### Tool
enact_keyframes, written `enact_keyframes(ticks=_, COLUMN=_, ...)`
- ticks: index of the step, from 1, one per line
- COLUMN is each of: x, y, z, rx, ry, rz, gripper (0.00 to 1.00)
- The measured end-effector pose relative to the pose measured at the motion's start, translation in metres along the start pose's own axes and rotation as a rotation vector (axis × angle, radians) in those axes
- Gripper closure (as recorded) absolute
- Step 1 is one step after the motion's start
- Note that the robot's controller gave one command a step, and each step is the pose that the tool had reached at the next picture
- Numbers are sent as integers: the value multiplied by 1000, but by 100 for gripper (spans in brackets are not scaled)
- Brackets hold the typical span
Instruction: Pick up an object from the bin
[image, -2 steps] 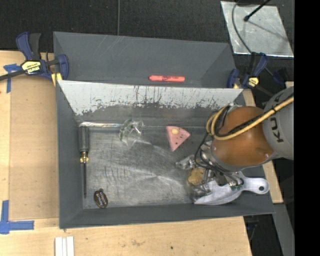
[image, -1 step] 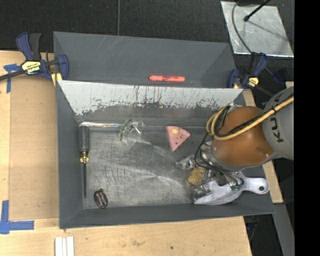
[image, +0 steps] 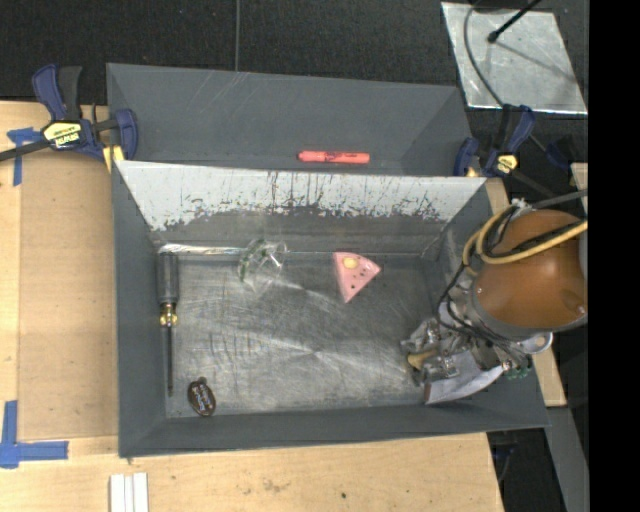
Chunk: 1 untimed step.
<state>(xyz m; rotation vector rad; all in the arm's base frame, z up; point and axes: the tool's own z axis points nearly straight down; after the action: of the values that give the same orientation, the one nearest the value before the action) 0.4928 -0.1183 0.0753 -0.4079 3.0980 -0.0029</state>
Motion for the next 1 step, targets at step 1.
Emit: enact_keyframes(ticks=1, x=0, y=0, z=0, rx=0, ry=0, rz=0, gripper=100)
